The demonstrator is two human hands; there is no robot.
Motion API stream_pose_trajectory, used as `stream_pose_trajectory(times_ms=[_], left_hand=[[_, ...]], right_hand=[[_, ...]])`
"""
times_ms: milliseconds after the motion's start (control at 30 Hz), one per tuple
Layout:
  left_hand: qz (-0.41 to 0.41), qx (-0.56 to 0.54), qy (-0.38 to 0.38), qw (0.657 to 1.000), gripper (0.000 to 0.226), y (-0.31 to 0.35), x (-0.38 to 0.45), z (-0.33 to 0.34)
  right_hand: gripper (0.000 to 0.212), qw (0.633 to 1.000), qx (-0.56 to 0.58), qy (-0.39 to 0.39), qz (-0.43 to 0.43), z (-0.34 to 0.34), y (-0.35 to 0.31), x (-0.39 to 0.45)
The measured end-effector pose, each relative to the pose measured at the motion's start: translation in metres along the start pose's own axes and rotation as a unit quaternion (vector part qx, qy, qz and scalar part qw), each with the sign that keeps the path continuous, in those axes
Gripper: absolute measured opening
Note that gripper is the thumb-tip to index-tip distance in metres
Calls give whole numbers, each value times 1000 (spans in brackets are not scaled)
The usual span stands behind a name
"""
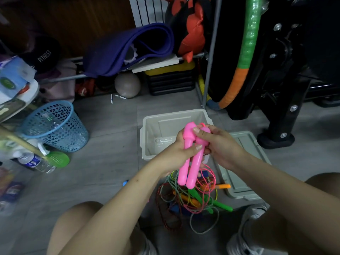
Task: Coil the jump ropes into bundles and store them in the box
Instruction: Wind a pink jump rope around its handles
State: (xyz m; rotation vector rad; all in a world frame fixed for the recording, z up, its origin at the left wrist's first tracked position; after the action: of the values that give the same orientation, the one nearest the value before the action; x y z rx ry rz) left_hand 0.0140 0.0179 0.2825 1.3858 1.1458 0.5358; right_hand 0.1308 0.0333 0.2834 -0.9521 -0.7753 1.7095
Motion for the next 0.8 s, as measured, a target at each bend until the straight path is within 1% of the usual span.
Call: stream_pose_trajectory(times_ms=[67,167,233,300,367,400,500,667,700,800], left_hand=[[1,-5,-4,1000,54,1,0,2],[-15,-43,-14,999,49,3,-2,2],[-60,-104,-29,992,42,3,-5,3],[-127,-176,-77,973,48,4,-12,11],[-157,-195,-133,959,54,5,-18,17],[-158,-198,-143,957,53,5,-19,17],[-155,-191,-129,961,50,1,-17,10],[-140,-170,-106,970,33,-3,-15,8],[-132,-166,-104,972,28,-3,-15,8],[-112,-147,-93,978,24,0,-15,5]], right_hand=[[6,1000,-8,7,-11,0,-1,0],[7,999,-24,17,-20,0,-4,1],[8,999,-26,28,-33,-1,-7,3],[11,998,-10,40,-44,-1,-9,3],[13,998,-2,43,-42,-1,-10,2],[13,998,-12,40,-46,-1,-11,2],[13,995,-67,34,-72,-3,-17,4],[11,991,-112,6,-80,-2,-19,7],[13,988,-136,6,-79,-3,-19,7],[36,960,-257,8,-108,-6,-26,8]])
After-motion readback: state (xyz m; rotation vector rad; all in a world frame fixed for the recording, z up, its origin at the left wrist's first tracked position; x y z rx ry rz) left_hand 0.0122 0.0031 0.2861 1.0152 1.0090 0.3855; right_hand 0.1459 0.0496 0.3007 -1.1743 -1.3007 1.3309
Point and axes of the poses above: each hand's wrist, its own x-axis towards the middle knuckle, its own z-axis out of the palm, y = z × x, the point moved 4 cm from there along x, towards the middle knuckle, and after that the axes turned 12 degrees about x, right-handed, at the moved point
